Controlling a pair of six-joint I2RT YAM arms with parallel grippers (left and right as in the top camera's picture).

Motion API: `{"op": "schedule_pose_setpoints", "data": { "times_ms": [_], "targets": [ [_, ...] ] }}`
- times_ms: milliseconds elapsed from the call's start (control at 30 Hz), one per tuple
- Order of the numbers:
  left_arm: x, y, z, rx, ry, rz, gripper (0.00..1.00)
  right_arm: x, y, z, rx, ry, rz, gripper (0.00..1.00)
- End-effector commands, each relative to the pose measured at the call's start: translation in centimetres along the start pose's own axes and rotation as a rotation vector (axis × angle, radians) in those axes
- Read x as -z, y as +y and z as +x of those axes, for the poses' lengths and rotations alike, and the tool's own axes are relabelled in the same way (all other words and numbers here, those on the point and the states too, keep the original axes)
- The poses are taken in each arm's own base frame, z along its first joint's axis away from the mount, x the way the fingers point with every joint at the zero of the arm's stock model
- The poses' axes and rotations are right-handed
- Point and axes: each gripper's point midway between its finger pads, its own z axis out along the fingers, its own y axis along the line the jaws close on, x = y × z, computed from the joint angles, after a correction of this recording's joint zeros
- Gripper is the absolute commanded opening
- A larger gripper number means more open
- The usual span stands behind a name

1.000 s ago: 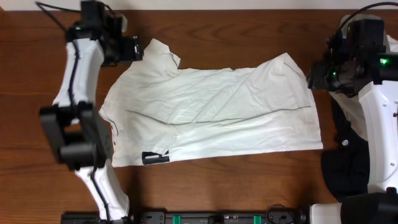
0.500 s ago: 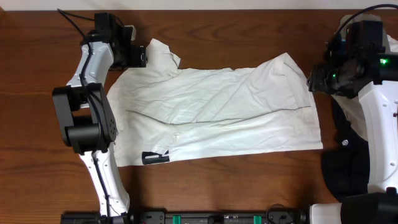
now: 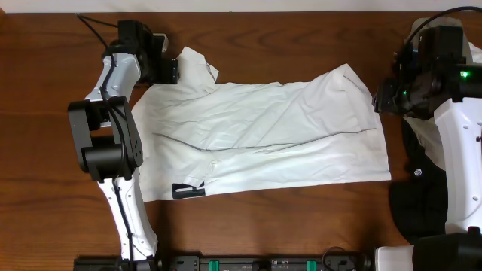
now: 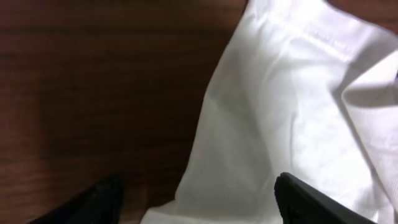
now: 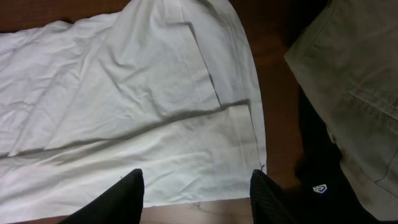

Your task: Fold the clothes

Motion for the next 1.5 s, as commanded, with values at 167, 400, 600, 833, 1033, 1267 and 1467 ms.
{"op": "schedule_pose_setpoints", "data": {
  "times_ms": [167, 400, 600, 833, 1033, 1267, 1467],
  "targets": [
    [-0.9, 0.3, 0.3, -0.014, 0.012, -0.003, 0.72, -0.4, -0.2, 0.5, -0.005, 0.026, 0.015, 0.50],
    [-1.3, 0.2, 1.3, -0.004, 0.050, 0.003, 0.21, -0.4, -0.2, 0.6, -0.023, 0.031, 0.016, 0.50],
    [-1.1, 0.1, 2.1, 0.013, 0.081, 0.007, 0.06, -0.4, -0.1, 0.2, -0.021, 0.013, 0.014, 0.48],
    [1.7, -1.0, 1.7, 0.071, 0.085, 0.034, 0.06, -2.0, -0.1, -2.0, -0.018, -0.036, 0.012, 0.40],
    [5.2, -2.7, 0.2, 0.118, 0.039, 0.089, 0.06, -5.4, 0.1, -4.4, -0.003, -0.065, -0.001, 0.40],
    [5.9, -2.8, -0.3, 0.179, 0.023, 0.087, 0.06, -10.8, 2.3, -6.6, 0.018, -0.069, -0.109, 0.40],
    [5.9, -2.9, -0.2, 0.180, 0.026, 0.087, 0.06, -15.4, 3.5, -7.7, 0.032, -0.075, -0.159, 0.44]
  ]
}}
